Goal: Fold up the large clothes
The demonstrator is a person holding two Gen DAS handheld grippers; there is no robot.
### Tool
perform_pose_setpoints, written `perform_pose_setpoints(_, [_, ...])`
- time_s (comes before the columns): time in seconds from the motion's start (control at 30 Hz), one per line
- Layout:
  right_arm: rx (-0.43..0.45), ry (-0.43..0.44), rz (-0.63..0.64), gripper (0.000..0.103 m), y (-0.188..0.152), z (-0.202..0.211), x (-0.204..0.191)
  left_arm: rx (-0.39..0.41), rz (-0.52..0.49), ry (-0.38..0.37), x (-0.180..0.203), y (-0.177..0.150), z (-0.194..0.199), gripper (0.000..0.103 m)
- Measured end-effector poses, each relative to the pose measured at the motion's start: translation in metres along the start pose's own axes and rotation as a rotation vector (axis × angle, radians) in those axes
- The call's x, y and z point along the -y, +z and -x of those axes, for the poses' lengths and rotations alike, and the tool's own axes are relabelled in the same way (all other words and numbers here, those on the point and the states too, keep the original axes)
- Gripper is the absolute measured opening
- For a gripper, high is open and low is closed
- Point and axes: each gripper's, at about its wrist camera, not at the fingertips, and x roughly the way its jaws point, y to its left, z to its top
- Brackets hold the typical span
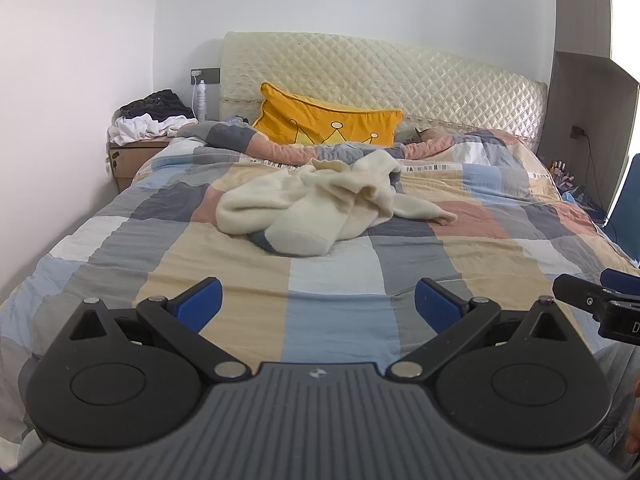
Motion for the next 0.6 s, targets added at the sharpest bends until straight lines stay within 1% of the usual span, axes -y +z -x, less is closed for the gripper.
perform_pose_setpoints(0.1, [0.002,0.000,-0.002,0.103,-0.0003,0.0000,0.0000,0.013,-0.024,0.015,-0.0006,0.0003,0.0008,0.103])
perform_pose_setpoints(0.13, [0.001,-0.005,-0.004,0.103,-0.0006,-0.0005,-0.0009,0.016,-0.023,0.022,-0.0010,0.0006,0.0007,0.103])
perform_pose_setpoints(0.27, [0.005,-0.004,-0.003,0.103,0.0016,0.0002,-0.0042,0.011,0.002,0.008,-0.0048,-0.0006,-0.0034,0.103])
perform_pose_setpoints(0.6, [0.008,-0.003,0.003,0.103,0.0017,0.0003,-0.0049,0.017,0.002,0.025,-0.0015,-0.0028,-0.0044,0.103])
